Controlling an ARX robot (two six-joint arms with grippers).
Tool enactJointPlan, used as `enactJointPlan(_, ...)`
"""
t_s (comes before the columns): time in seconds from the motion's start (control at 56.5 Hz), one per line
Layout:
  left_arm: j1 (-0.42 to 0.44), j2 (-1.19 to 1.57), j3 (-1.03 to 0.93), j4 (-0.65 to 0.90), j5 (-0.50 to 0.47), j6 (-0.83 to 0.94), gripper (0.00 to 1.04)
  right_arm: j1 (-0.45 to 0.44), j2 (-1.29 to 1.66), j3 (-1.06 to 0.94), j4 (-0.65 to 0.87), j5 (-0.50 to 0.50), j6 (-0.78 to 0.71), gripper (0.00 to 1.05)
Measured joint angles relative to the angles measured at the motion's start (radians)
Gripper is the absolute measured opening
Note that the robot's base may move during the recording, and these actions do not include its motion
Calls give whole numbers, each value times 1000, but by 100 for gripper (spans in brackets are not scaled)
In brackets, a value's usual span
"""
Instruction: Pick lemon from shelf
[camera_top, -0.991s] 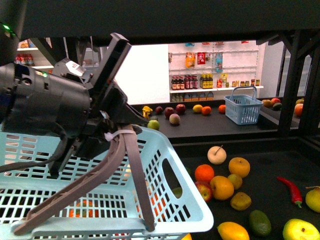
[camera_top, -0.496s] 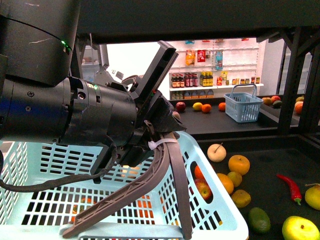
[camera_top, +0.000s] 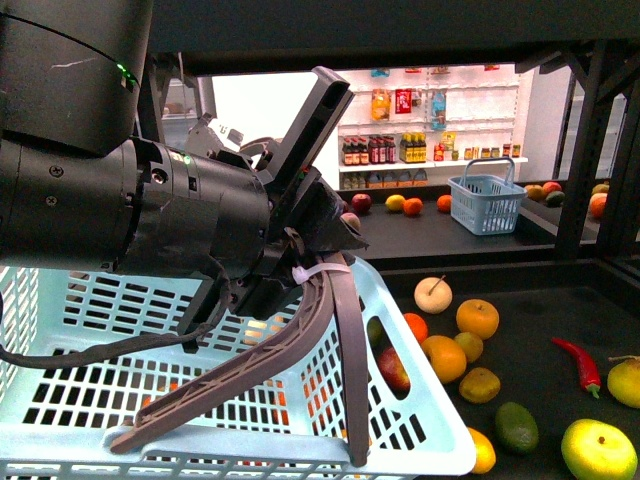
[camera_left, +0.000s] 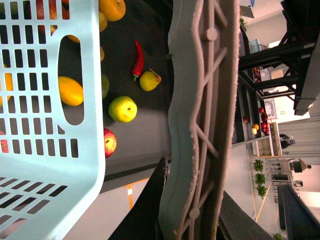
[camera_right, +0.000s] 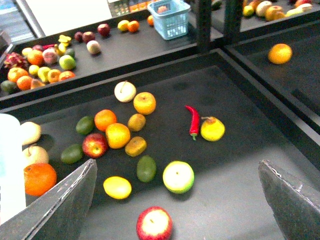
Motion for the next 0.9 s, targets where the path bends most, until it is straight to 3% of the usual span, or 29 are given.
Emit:
enactJointPlan(0.089, 0, 0, 0, 0, 0, 0, 12, -33, 260, 187, -17, -85, -20, 97)
enactJointPlan(0.248, 0, 1, 0, 0, 0, 1, 11, -17, 781, 581, -190, -22, -45, 97)
enactJointPlan(0.336, 0, 1, 0, 0, -2, 0, 11, 30, 968, 741, -200, -53, -132, 97)
enactJointPlan(0.69, -1, 1, 0, 0, -3, 1, 11, 169, 1333, 1064, -302, -223, -534, 97)
enactJointPlan(0.903, -1, 1, 0, 0, 0, 2, 10, 188, 1457, 1166, -342, -272, -621, 97)
